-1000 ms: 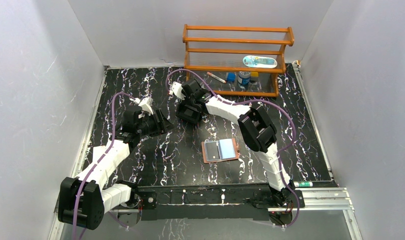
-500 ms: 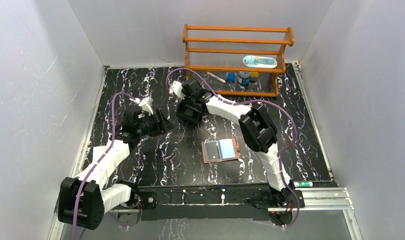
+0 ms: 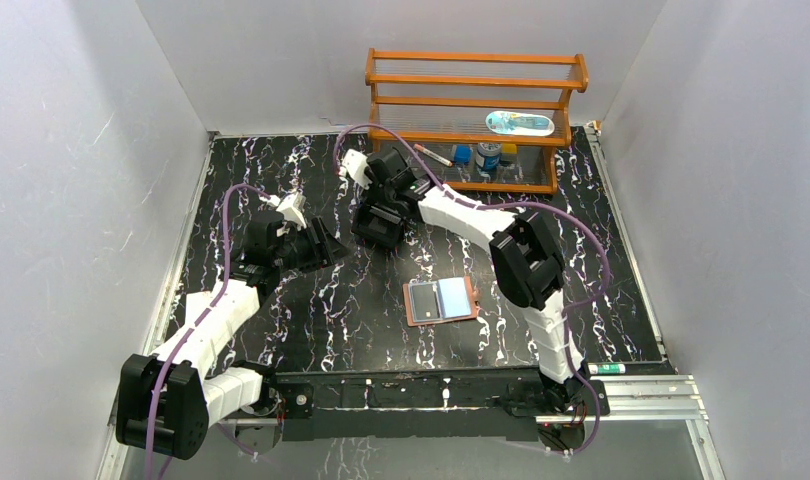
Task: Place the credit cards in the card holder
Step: Pick up the credit card from the storage box, then insert the credit card into the card holder.
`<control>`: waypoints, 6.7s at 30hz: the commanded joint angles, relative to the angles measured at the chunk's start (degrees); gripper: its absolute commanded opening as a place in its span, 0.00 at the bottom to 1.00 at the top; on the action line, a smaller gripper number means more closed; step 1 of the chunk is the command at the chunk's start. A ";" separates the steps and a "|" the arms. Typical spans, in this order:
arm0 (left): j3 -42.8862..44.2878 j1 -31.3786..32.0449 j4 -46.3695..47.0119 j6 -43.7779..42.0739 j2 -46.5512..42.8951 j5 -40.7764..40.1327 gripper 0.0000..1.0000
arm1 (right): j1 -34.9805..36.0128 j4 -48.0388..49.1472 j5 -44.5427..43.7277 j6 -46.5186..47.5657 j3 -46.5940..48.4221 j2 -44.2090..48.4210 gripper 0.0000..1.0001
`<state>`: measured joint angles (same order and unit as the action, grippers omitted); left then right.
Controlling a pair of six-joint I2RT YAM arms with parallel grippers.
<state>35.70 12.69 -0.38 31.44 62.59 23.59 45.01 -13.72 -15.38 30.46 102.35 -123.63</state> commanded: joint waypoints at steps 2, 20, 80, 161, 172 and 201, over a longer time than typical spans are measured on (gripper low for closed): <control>-0.12 -0.36 0.30 0.63 -0.39 1.60 0.57 | -0.50 1.13 1.72 -2.89 0.56 6.34 0.00; 4.53 -0.32 -0.36 5.06 -1.21 6.54 0.57 | -1.28 -0.72 8.56 -13.05 -1.80 11.99 0.00; 9.88 15.49 9.26 22.93 5.65 2.55 0.00 | -13.11 15.82 35.08 -73.03 -49.74 53.18 0.65; 8.39 27.08 17.42 15.99 37.68 7.45 0.05 | -19.10 6.98 32.43 -57.44 -67.65 43.17 0.42; 8.67 27.52 22.70 16.87 40.26 6.51 0.06 | -19.15 8.05 33.02 -58.61 -68.08 42.87 0.42; 11.73 29.06 11.17 11.11 31.96 -7.13 0.50 | -19.10 5.54 29.87 -59.50 -66.24 44.52 0.44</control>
<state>45.47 41.85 17.74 46.13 97.84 22.13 25.89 -7.07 15.90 -29.43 34.72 -80.23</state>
